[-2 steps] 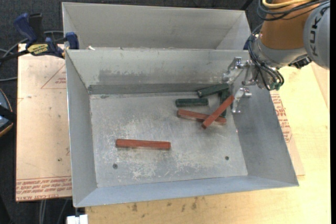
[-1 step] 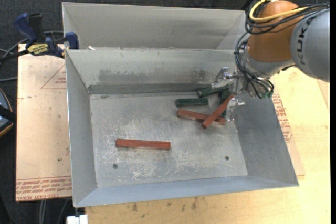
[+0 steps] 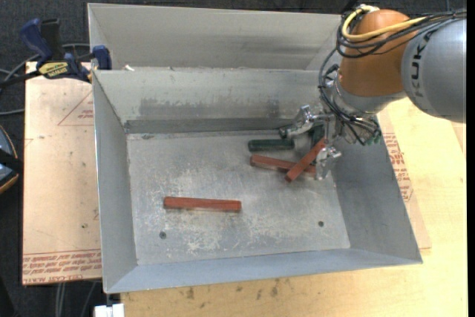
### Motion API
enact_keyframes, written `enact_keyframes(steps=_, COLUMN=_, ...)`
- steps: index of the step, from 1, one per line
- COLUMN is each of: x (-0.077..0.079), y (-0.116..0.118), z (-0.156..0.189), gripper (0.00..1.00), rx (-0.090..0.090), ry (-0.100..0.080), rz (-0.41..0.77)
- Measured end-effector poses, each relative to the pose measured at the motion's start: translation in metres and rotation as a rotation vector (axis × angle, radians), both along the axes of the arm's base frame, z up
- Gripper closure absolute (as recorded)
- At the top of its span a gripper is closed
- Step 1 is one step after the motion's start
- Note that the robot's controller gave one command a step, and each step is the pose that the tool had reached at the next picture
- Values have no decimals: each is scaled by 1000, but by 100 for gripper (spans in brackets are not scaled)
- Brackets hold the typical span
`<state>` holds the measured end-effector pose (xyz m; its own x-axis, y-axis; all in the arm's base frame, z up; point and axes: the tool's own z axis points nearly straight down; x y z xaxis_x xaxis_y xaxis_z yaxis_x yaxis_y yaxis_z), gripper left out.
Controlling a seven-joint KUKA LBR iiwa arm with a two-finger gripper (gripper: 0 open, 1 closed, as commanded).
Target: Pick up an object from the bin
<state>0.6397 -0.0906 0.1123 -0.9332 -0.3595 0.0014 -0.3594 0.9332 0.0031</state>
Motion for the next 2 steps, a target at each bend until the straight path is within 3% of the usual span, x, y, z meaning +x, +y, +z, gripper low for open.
enact_keyframes(steps=1, x=7, y=7, z=8, gripper=0, rx=-1, ry=-7, rz=269)
enact_keyframes(steps=2, x=7, y=14, z=-24, gripper=0, rx=-3, ry=-21, rz=351)
